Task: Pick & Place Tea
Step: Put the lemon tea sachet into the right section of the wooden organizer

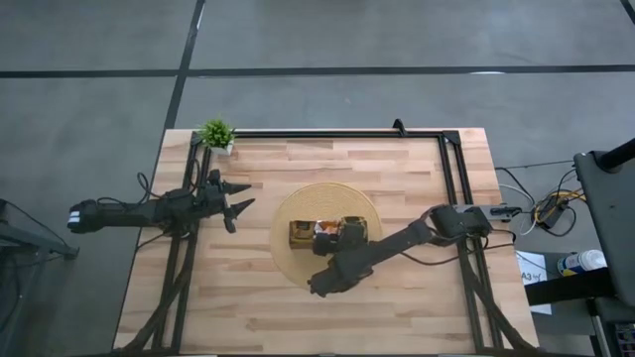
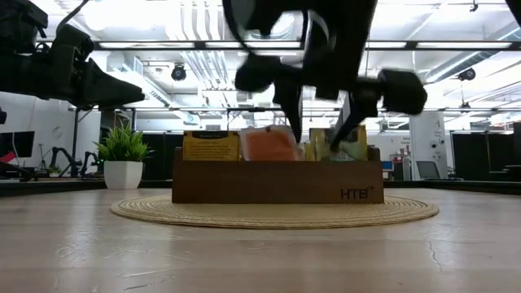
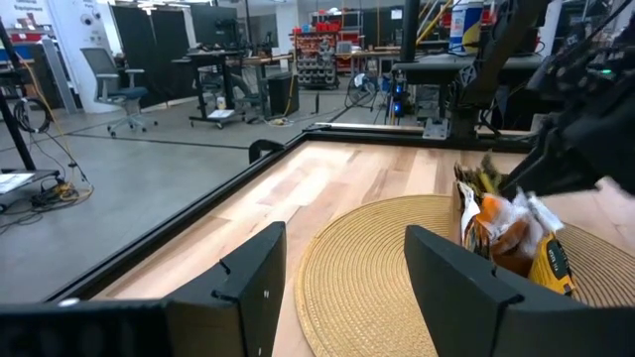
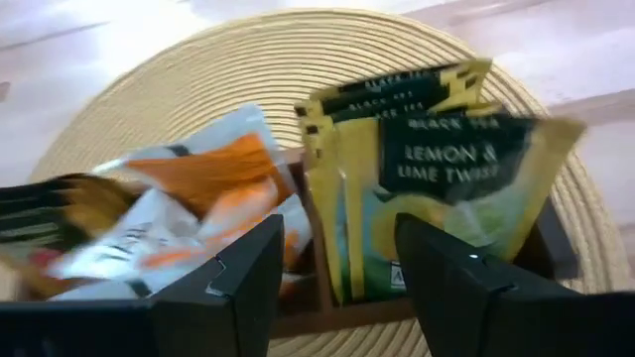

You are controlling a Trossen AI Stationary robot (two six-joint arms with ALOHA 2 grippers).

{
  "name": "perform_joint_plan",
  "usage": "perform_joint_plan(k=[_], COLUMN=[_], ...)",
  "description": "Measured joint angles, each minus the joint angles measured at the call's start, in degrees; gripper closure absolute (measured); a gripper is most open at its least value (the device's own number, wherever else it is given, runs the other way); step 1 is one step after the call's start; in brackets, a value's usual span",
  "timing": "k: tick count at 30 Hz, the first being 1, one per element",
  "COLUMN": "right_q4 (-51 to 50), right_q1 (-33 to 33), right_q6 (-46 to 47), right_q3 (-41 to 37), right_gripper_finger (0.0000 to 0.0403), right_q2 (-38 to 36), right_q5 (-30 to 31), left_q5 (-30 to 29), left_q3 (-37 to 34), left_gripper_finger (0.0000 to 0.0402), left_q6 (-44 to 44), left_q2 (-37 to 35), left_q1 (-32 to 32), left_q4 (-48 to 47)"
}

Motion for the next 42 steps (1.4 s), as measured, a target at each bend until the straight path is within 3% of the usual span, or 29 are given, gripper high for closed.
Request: perform_joint_plan(k=[7,21,25,30,35,42], right_q4=[0.71,0.45,0.31,-0.83,-2.82,-7.28], right_q1=[-1.15,-0.25,-0.29,-0.29,-0.03,-0.49], right_q6=[0.69,-4.84,-6.25,-5.94,-4.94,-1.30], right_q3=[-2.34,4.74,5.19,5.07,5.05,4.01], right_gripper_finger=[0.0209,0.0209,0.0209,0.0209,0.0209,0.0209], right_q2=[0.86,-0.92,-1.02,-1.04,-1.18,-1.00], right_q5=[-4.61,5.58,6.06,6.70,12.64,13.10], left_q5=[0.00,0.02,0.02,0.00,0.00,0.00], left_q3=[-0.01,0.01,-0.01,0.01,-0.01,0.00], left_gripper_finger=[0.0199,0.0199,0.0199,0.0199,0.0199,0.0199], left_q6=[0.00,0.00,0.00,0.00,-0.02,0.00], left_q2=[0.00,0.00,0.00,0.00,0.00,0.00], left_q1=[-0.02,-0.07,-0.07,-0.05,-0.04,-0.04], left_q4=[0.00,0.00,0.00,0.00,0.00,0.00])
